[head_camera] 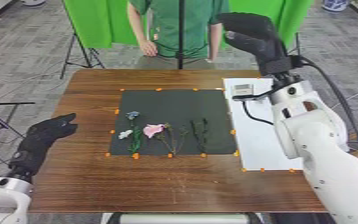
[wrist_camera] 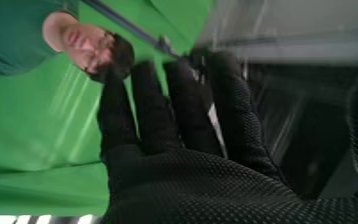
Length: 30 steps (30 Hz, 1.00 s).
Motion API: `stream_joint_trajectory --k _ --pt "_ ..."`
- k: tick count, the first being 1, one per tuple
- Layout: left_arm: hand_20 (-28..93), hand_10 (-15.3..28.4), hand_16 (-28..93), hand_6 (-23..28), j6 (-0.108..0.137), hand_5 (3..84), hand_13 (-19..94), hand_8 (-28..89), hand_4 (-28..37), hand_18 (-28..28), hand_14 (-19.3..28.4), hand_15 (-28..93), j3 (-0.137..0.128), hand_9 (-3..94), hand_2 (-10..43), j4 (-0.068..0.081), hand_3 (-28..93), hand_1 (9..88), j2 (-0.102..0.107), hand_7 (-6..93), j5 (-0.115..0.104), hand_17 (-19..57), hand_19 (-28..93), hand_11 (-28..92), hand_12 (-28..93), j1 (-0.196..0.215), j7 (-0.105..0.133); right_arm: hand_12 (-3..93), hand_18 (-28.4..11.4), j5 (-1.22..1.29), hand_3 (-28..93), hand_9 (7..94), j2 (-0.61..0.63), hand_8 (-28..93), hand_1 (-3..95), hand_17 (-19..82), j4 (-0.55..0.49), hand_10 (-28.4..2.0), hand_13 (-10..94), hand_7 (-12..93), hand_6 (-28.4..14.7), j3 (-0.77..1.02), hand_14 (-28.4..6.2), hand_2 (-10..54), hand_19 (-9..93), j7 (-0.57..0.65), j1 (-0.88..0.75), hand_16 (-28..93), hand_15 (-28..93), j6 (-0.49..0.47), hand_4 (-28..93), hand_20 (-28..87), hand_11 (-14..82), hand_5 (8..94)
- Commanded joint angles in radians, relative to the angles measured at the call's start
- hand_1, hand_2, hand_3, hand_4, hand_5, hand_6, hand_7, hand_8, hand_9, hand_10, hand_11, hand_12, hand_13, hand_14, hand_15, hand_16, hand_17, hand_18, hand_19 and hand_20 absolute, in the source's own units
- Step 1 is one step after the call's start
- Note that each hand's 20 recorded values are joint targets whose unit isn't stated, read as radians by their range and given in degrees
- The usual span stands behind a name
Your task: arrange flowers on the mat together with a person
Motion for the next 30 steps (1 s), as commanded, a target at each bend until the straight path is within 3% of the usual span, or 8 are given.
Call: stream_joint_trajectory --k 1,4,8,11,16,22,25,30 --pt "16 13.9 1 4.5 -0.013 44.2 38 -6 -27.1 11.4 16.3 11 -0.003 45.8 2.0 -0.006 69 26.5 -0.014 8.9 0.011 6.9 2 17 11 0.018 -0.006 13.9 -13.6 0.673 62 27.8 -0.137 -6 9.1 4 0.01 -16.0 16 3 -2.6 0.173 -15.4 -1.7 7 -0.099 -0.405 19 -3 -0.158 -16 22 -0.4 29.6" --pt "16 13.9 1 4.5 -0.018 44.2 38 -6 -27.1 11.3 16.4 11 -0.001 45.8 2.0 -0.007 69 26.5 -0.017 8.8 0.016 7.0 2 17 11 0.017 -0.005 11.6 -11.2 0.636 60 22.0 -0.175 -5 4.1 -1 0.006 -14.9 10 1 -1.9 0.212 -12.7 -0.7 2 -0.115 -0.481 18 -9 -0.19 -17 19 -2.5 22.5" --pt "16 13.8 1 4.6 -0.022 44.2 38 -6 -27.0 11.2 16.3 11 0.0 45.9 2.0 -0.008 69 26.6 -0.019 8.8 0.019 7.0 2 17 11 0.016 -0.006 11.1 -8.6 0.654 58 14.7 -0.225 -5 -1.8 -5 -0.008 -12.7 6 -2 -2.3 0.232 -10.2 -0.5 -2 -0.16 -0.566 31 -24 -0.203 -20 18 -6.7 14.5" --pt "16 13.8 1 4.6 -0.02 44.2 38 -6 -27.0 11.1 16.3 11 0.003 45.9 2.0 -0.01 69 26.6 -0.025 8.8 0.019 7.1 2 17 11 0.016 0.0 10.6 -8.3 0.614 56 15.1 -0.276 -5 -2.5 -4 -0.011 -12.8 7 -1 -2.6 0.244 -8.8 -0.3 -3 -0.192 -0.613 31 -26 -0.201 -21 17 -7.2 13.9" --pt "16 13.9 1 4.6 0.0 44.3 38 -6 -27.1 11.0 16.3 11 0.017 46.0 2.0 -0.012 69 26.6 -0.022 8.8 0.022 7.2 2 17 11 0.014 0.028 7.6 -9.2 0.594 56 21.6 -0.323 -7 -2.6 2 -0.015 -14.3 14 1 -4.7 0.232 -8.0 0.8 -1 -0.239 -0.649 26 -19 -0.092 -23 16 -2.9 20.7" --pt "17 14.1 1 4.6 0.085 45.2 38 -6 -26.8 10.7 16.2 11 0.045 47.0 1.6 -0.009 70 26.8 -0.01 9.5 -0.01 8.9 3 18 11 0.008 0.117 7.4 -10.5 0.548 63 27.3 -0.324 -7 -2.2 7 -0.005 -15.5 17 2 -6.1 0.268 -9.3 -0.3 0 -0.23 -0.657 14 -7 -0.111 -21 16 0.1 27.3" --pt "17 14.3 1 4.6 0.09 45.7 39 -6 -26.6 10.7 16.1 11 0.046 47.7 1.3 -0.015 70 27.0 -0.011 10.0 -0.016 9.6 4 18 12 0.008 0.133 8.3 -11.5 0.529 65 33.0 -0.321 -7 -1.2 10 -0.004 -15.8 20 3 -7.0 0.278 -10.4 -1.1 0 -0.277 -0.671 11 -3 -0.066 -20 17 2.1 34.4" --pt "18 14.3 1 4.5 0.082 46.0 39 -7 -26.0 10.7 16.3 11 0.039 47.9 0.8 -0.023 70 26.9 -0.017 10.3 -0.013 10.0 4 18 12 0.014 0.131 8.7 -12.6 0.529 67 38.1 -0.341 -8 1.2 14 -0.004 -15.6 24 5 -7.4 0.331 -10.2 -2.6 1 -0.298 -0.686 4 5 -0.041 -20 19 3.5 40.5"
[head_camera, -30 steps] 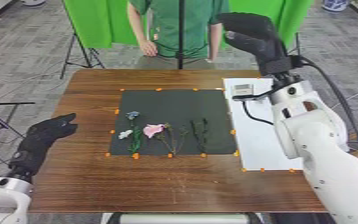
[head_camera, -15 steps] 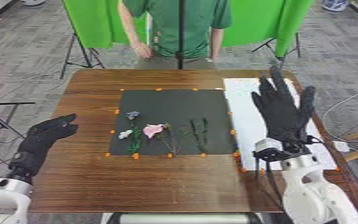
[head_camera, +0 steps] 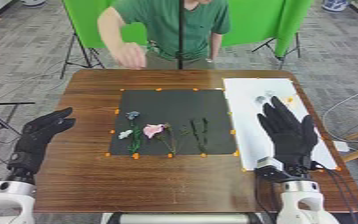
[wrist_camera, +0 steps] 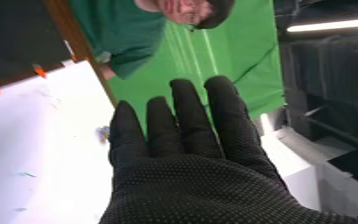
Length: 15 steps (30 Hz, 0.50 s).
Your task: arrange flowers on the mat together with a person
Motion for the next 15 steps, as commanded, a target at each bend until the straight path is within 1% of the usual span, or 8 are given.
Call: stream_joint_trajectory --k 1,2,3,4,5,9,15 --pt "18 14.3 1 4.5 -0.014 46.0 39 -7 -25.9 10.7 16.3 12 -0.009 48.0 0.7 -0.016 71 26.8 -0.011 10.3 -0.006 10.0 4 18 12 0.013 -0.015 8.7 -12.6 -0.017 68 38.8 -0.019 -8 1.4 14 -0.003 -15.7 24 6 -7.5 0.067 -10.3 -2.9 1 -0.062 -0.038 3 6 0.059 -19 20 3.7 41.6" --pt "18 14.3 1 4.5 -0.018 46.1 39 -7 -25.8 10.7 16.3 12 -0.012 48.0 0.6 -0.016 71 26.8 -0.012 10.4 -0.006 10.0 4 18 11 0.015 -0.014 8.8 -12.9 -0.012 68 39.6 -0.019 -8 1.8 15 -0.006 -15.7 25 6 -7.5 0.07 -10.8 -3.1 1 -0.07 -0.041 3 6 0.08 -19 20 3.8 42.8" --pt "18 14.3 1 4.5 -0.019 46.1 40 -7 -25.7 10.8 16.5 12 -0.013 48.0 0.2 -0.017 71 26.7 -0.014 10.4 -0.006 9.9 4 18 11 0.018 -0.016 9.7 -14.3 -0.005 69 41.8 -0.018 -8 2.3 16 -0.008 -15.9 27 7 -6.9 0.072 -12.4 -3.3 3 -0.079 -0.045 4 9 0.104 -19 22 4.7 44.6" --pt "18 14.3 1 4.5 -0.021 46.1 40 -7 -25.7 10.8 16.5 12 -0.014 48.0 0.2 -0.017 71 26.7 -0.015 10.4 -0.006 9.9 4 18 11 0.018 -0.017 10.9 -15.3 0.0 69 43.9 -0.019 -8 2.8 16 -0.007 -16.0 29 8 -6.3 0.079 -14.0 -3.5 5 -0.086 -0.048 6 11 0.108 -19 24 5.2 45.9" --pt "18 14.3 1 4.5 -0.024 46.1 40 -7 -25.8 10.8 16.5 12 -0.016 48.1 0.2 -0.018 71 26.7 -0.017 10.4 -0.007 9.9 4 18 11 0.021 -0.017 11.9 -15.8 -0.001 69 45.9 -0.021 -8 3.6 17 -0.008 -16.2 32 9 -6.0 0.086 -14.9 -3.6 7 -0.084 -0.05 8 12 0.112 -18 25 5.7 47.4" --pt "20 14.3 1 4.5 -0.03 46.1 40 -7 -25.7 11.4 16.8 13 -0.023 48.0 0.2 -0.02 70 26.7 -0.018 10.3 -0.004 10.5 6 18 11 0.023 -0.025 13.1 -15.8 -0.038 71 47.3 -0.028 -8 6.0 18 -0.012 -16.2 34 10 -5.2 0.115 -15.5 -5.5 8 -0.085 -0.066 11 12 0.108 -18 26 5.7 49.4" --pt "20 14.2 1 4.5 -0.028 46.0 40 -7 -25.6 11.4 16.9 13 -0.028 48.0 0.1 -0.021 70 26.6 -0.017 10.3 -0.008 10.3 5 18 11 0.024 -0.031 13.7 -15.6 -0.044 71 48.8 -0.036 -8 7.0 18 -0.014 -16.3 35 11 -4.8 0.126 -15.5 -6.5 8 -0.082 -0.076 12 12 0.098 -18 27 6.1 50.7"
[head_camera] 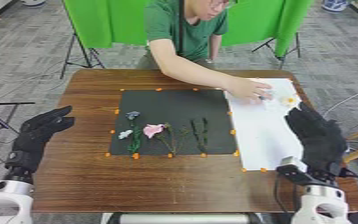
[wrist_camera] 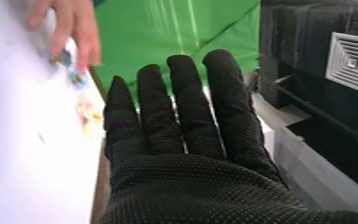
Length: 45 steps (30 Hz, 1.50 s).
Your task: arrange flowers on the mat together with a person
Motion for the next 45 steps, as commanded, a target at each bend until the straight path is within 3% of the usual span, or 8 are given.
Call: stream_joint_trajectory --k 1,28,45 --pt "20 14.2 1 4.5 -0.008 46.0 40 -7 -25.6 11.3 16.9 13 -0.006 48.0 0.1 -0.003 70 26.6 -0.01 10.2 -0.006 10.2 5 18 11 0.017 -0.017 13.7 -15.5 -0.024 71 48.9 -0.018 -9 7.0 18 -0.009 -16.2 35 11 -4.7 0.016 -15.5 -6.5 8 -0.013 -0.03 12 12 -0.013 -18 27 6.1 50.9" --pt "19 14.1 1 4.3 -0.035 45.5 40 -7 -25.4 11.3 16.7 12 -0.022 47.6 -0.1 -0.005 70 26.4 -0.009 10.1 -0.008 9.3 4 18 12 0.021 -0.04 14.4 -15.4 -0.034 71 51.7 -0.019 -9 9.0 19 -0.005 -16.5 37 11 -4.9 0.02 -15.3 -6.2 8 0.01 -0.029 14 12 -0.011 -17 28 6.5 52.6" --pt "19 14.0 1 4.4 -0.044 45.5 39 -7 -25.2 11.3 16.8 12 -0.021 47.5 -0.1 0.003 70 26.5 -0.004 10.0 -0.012 9.2 3 18 12 0.013 -0.043 14.1 -15.1 -0.04 71 51.2 -0.015 -9 9.1 19 0.003 -16.3 36 11 -4.8 0.016 -14.9 -6.4 6 0.017 -0.023 13 11 -0.023 -17 27 6.4 52.7"
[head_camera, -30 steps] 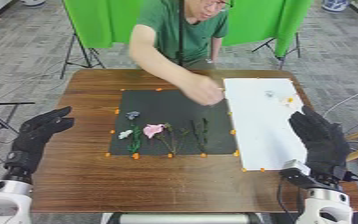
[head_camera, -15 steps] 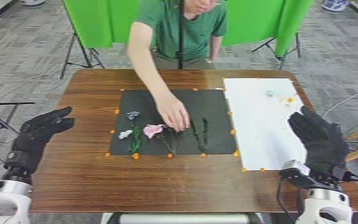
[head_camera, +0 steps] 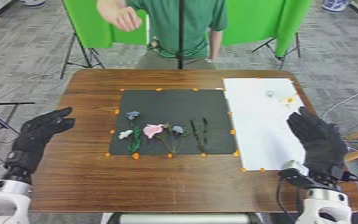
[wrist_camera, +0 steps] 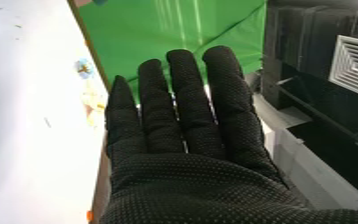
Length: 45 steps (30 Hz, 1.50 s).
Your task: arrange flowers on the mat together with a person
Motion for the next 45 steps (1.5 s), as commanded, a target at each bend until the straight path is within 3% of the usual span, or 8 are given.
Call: stream_joint_trajectory --k 1,10,19,22,28,32,41,45 --pt "19 14.0 1 4.3 -0.012 45.5 39 -7 -25.2 11.3 16.8 12 0.0 47.5 -0.1 0.005 70 26.5 -0.003 10.0 -0.006 9.2 3 18 12 0.007 -0.012 14.1 -15.0 -0.019 71 51.2 -0.001 -9 9.2 19 0.002 -16.3 36 11 -4.8 -0.002 -14.9 -6.3 6 0.001 -0.007 13 11 -0.009 -17 26 6.4 52.7" --pt "19 14.0 1 4.3 -0.01 45.5 39 -7 -25.2 11.3 16.8 12 -0.004 47.4 -0.1 0.002 70 26.5 -0.005 10.0 -0.007 9.1 3 18 12 0.013 -0.007 14.2 -15.0 -0.054 71 50.9 0.045 -9 9.5 19 0.013 -16.3 36 12 -4.7 -0.002 -14.8 -6.6 5 -0.002 0.03 13 12 0.015 -17 26 6.4 52.5" --pt "19 14.0 1 4.4 0.003 45.5 39 -7 -25.2 11.3 16.8 12 0.003 47.4 -0.1 0.001 70 26.5 -0.003 9.9 -0.009 9.1 3 18 12 0.008 0.0 15.5 -16.2 -0.408 69 45.9 0.309 -8 11.4 20 0.107 -16.0 39 11 -4.0 -0.057 -16.1 -9.5 11 0.123 0.252 16 13 0.245 -18 29 5.6 47.3" --pt "19 14.0 1 4.4 0.004 45.5 39 -6 -25.1 11.3 16.8 12 0.008 47.4 -0.1 0.001 70 26.5 -0.002 9.9 -0.006 9.1 3 18 12 0.005 0.0 16.4 -16.9 -0.666 67 40.8 0.388 -8 12.5 22 0.15 -16.4 42 9 -4.4 -0.06 -16.9 -9.5 18 0.287 0.329 18 14 0.217 -18 32 4.5 42.8" --pt "19 14.0 1 4.4 0.009 45.5 39 -6 -25.2 11.3 16.7 12 0.01 47.4 0.0 -0.002 70 26.6 -0.005 9.8 -0.005 9.1 3 18 12 0.009 0.005 16.9 -20.9 -0.952 63 33.5 0.53 -6 13.1 25 0.276 -18.5 57 7 -6.2 -0.206 -16.4 -9.5 47 0.578 0.547 22 24 0.075 -22 38 2.4 36.1" --pt "19 14.0 1 4.4 0.015 45.4 39 -6 -25.1 11.3 16.8 12 0.002 47.4 -0.1 -0.006 70 26.6 -0.007 9.9 -0.006 9.0 3 18 12 0.016 0.006 16.5 -21.6 -1.058 61 32.9 0.606 -5 10.4 27 0.377 -20.6 59 5 -6.9 -0.365 -16.0 -9.5 52 0.716 0.693 21 31 0.021 -28 38 2.2 34.1" --pt "19 14.0 1 4.4 0.015 45.4 39 -6 -25.1 11.3 16.7 12 0.003 47.4 0.0 -0.008 70 26.5 -0.01 9.8 -0.007 9.0 3 18 12 0.018 0.008 17.2 -23.3 -1.118 64 35.6 0.647 -5 13.6 30 0.505 -22.0 62 5 -6.9 -0.544 -15.2 -9.5 61 0.816 0.861 20 44 -0.069 -28 40 3.0 33.7" --pt "19 13.9 1 4.4 0.014 45.4 39 -6 -25.0 11.3 16.7 12 0.003 47.3 -0.1 -0.008 70 26.5 -0.009 9.7 -0.005 9.0 3 18 12 0.016 0.004 17.6 -25.3 -1.116 64 37.3 0.652 -5 16.7 32 0.553 -21.6 66 6 -6.6 -0.597 -13.0 -9.5 73 0.832 0.913 19 58 -0.139 -28 45 3.5 35.1"
